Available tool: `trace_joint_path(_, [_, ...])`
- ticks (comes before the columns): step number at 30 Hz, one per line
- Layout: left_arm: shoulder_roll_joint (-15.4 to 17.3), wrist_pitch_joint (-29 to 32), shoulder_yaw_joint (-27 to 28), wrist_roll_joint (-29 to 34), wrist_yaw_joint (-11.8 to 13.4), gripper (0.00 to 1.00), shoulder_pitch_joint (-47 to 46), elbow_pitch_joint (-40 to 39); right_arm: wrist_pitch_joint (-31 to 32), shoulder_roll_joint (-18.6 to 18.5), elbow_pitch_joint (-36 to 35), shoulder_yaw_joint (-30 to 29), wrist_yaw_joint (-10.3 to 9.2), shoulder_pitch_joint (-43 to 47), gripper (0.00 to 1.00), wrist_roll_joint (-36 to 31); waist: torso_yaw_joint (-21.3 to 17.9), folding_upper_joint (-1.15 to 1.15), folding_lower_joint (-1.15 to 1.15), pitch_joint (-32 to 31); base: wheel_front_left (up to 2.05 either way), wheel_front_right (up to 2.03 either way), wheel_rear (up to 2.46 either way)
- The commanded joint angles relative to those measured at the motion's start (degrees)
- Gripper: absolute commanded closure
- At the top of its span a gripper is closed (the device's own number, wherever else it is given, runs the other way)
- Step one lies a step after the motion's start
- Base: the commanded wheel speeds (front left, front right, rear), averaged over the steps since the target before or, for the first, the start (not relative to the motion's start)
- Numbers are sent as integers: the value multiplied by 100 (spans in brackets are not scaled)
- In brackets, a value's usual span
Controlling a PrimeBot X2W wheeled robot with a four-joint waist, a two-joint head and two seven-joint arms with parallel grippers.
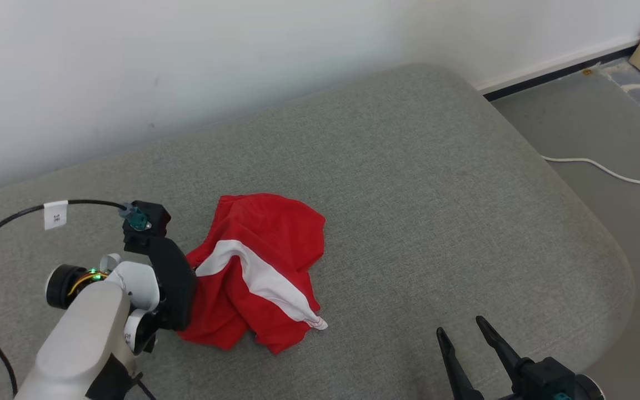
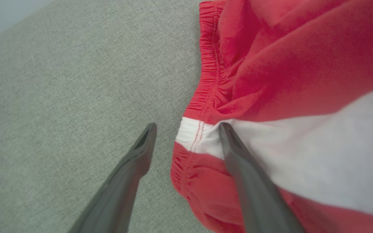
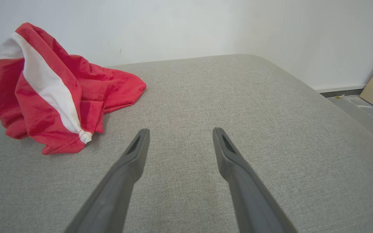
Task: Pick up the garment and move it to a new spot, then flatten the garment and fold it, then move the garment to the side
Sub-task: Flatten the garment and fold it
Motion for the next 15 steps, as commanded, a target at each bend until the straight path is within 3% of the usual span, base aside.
trace_joint_path(1, [9, 62, -50, 28, 11, 0, -73, 41, -33, -11, 4, 5, 3, -77, 0, 45, -78, -1, -1, 107, 0, 0, 0])
trace_joint_path(5, [-31, 232, -172, -30, 12, 0, -181, 143, -31, -8, 6, 26, 3, -94, 0, 52, -64, -1, -1, 152, 0, 0, 0])
trace_joint_path(6, [-50, 288, -190, -64, 11, 7, -192, 175, -32, -5, 12, 36, 3, -94, 0, 53, -58, -1, -1, 158, 0, 0, 0])
trace_joint_path(8, [-74, 367, -242, -88, 11, 78, -206, 217, -34, 4, 21, 49, 3, -114, 0, 58, -47, -1, -1, 171, 0, 0, 0])
trace_joint_path(9, [-83, 349, -244, -114, 11, 100, -217, 220, -39, 10, 23, 52, 3, -132, 0, 64, -39, -1, -1, 174, 0, 0, 0])
trace_joint_path(15, [-178, -96, -237, -79, 63, 100, -353, 104, -64, 27, 50, 30, 3, -188, 0, 70, 53, -1, -1, 141, 0, 0, 0])
